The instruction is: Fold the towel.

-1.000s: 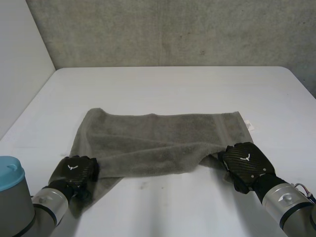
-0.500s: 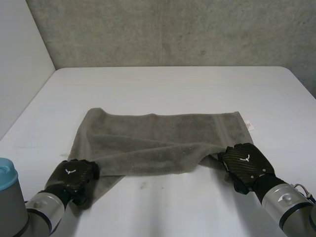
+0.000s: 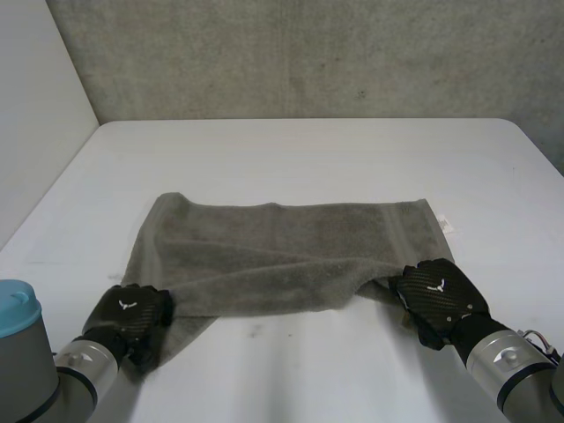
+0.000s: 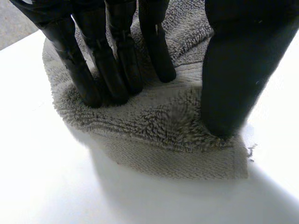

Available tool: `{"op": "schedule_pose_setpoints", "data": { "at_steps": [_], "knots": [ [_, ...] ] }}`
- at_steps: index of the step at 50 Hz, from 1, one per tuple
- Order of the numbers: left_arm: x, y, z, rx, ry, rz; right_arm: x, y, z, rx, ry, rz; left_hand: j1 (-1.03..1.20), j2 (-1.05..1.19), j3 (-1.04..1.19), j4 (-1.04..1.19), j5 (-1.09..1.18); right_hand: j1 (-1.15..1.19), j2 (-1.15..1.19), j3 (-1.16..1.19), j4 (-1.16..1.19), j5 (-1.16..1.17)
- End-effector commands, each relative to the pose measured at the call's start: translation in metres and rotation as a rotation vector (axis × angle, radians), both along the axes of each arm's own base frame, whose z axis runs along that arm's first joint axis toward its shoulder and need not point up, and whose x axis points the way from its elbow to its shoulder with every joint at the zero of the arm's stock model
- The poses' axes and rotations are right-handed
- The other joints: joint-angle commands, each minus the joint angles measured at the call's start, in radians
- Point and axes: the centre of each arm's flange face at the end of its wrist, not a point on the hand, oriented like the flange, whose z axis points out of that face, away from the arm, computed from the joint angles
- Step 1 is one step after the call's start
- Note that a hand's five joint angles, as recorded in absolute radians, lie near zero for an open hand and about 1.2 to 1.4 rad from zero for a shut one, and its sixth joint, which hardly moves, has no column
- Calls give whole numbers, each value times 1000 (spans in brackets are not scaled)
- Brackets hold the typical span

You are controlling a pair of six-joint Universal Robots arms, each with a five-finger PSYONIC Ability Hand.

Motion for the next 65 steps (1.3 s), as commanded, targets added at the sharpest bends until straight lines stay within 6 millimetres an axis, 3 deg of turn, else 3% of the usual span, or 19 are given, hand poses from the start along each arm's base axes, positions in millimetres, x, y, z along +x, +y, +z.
{"op": "schedule_pose_setpoints", "data": {
  "at_steps": [1, 5, 23, 28, 30, 31, 33, 39, 41, 42, 44, 47, 49, 50, 52, 54, 61, 63, 65],
  "knots": [
    [0, -3, 4, -18, 8, 3, 0, 0, -1, 1, 1, -1, 324, 286, 286, 290, 324, 68, 86, 95, 58, 72],
    [0, -5, 5, -27, 13, 5, 0, 0, -2, 4, 5, 0, 558, 519, 520, 524, 558, 68, 86, 95, 58, 72],
    [-4, -14, 19, -82, 36, 5, -1, -7, 5, -16, 1, -17, 559, 520, 521, 525, 559, 68, 86, 95, 58, 72],
    [-5, -18, 47, -184, 69, 4, -2, -11, 27, -68, -19, -26, 559, 520, 521, 525, 559, 68, 86, 95, 58, 72],
    [-6, -16, 67, -249, 104, -6, -4, -7, 54, -98, -31, -28, 559, 520, 521, 525, 559, 68, 86, 95, 58, 72],
    [-6, -15, 67, -250, 105, -6, -4, -7, 54, -98, -32, -28, 559, 520, 521, 525, 559, 68, 86, 95, 58, 72],
    [-6, -11, 90, -310, 145, -21, -13, -11, 77, -95, -31, -66, 559, 520, 521, 525, 559, 68, 86, 95, 58, 72],
    [-5, -5, 117, -341, 190, -30, -27, -17, 100, -32, -23, -118, 559, 520, 521, 525, 559, 68, 86, 95, 58, 72],
    [0, -7, 136, -360, 217, -8, -30, -17, 121, -20, -34, -112, 559, 520, 521, 525, 559, 68, 86, 95, 58, 72],
    [0, -7, 136, -360, 217, -8, -30, -16, 121, -20, -34, -112, 559, 520, 521, 525, 559, 68, 86, 95, 58, 72],
    [3, -9, 144, -365, 232, 2, -33, -17, 148, -55, -47, -106, 559, 520, 521, 525, 559, 68, 86, 95, 58, 72],
    [6, -12, 163, -377, 272, 8, -35, -17, 165, -89, -54, -113, 559, 520, 521, 525, 559, 68, 86, 95, 58, 72],
    [9, -13, 180, -376, 320, 11, -38, -14, 197, -164, -65, -117, 559, 520, 521, 525, 559, 68, 86, 95, 58, 72],
    [9, -13, 180, -376, 320, 11, -38, -14, 198, -164, -65, -117, 559, 520, 521, 525, 559, 68, 86, 95, 58, 72],
    [11, -14, 188, -372, 346, 16, -42, -13, 225, -216, -79, -140, 559, 520, 521, 525, 559, 68, 86, 95, 58, 72],
    [15, -18, 201, -362, 393, 35, -44, -12, 235, -225, -88, -149, 559, 520, 521, 525, 559, 68, 86, 95, 58, 72],
    [21, -28, 203, -321, 427, 51, -44, -9, 238, -123, -78, -144, 559, 520, 521, 525, 559, 68, 86, 95, 58, 72],
    [21, -29, 200, -307, 428, 45, -45, -19, 220, -27, -46, -143, 559, 520, 521, 525, 559, 68, 86, 95, 58, 72],
    [20, -39, 184, -237, 427, 53, -45, -25, 211, 14, -26, -135, 559, 520, 521, 525, 559, 68, 86, 95, 58, 72]
  ]
}}
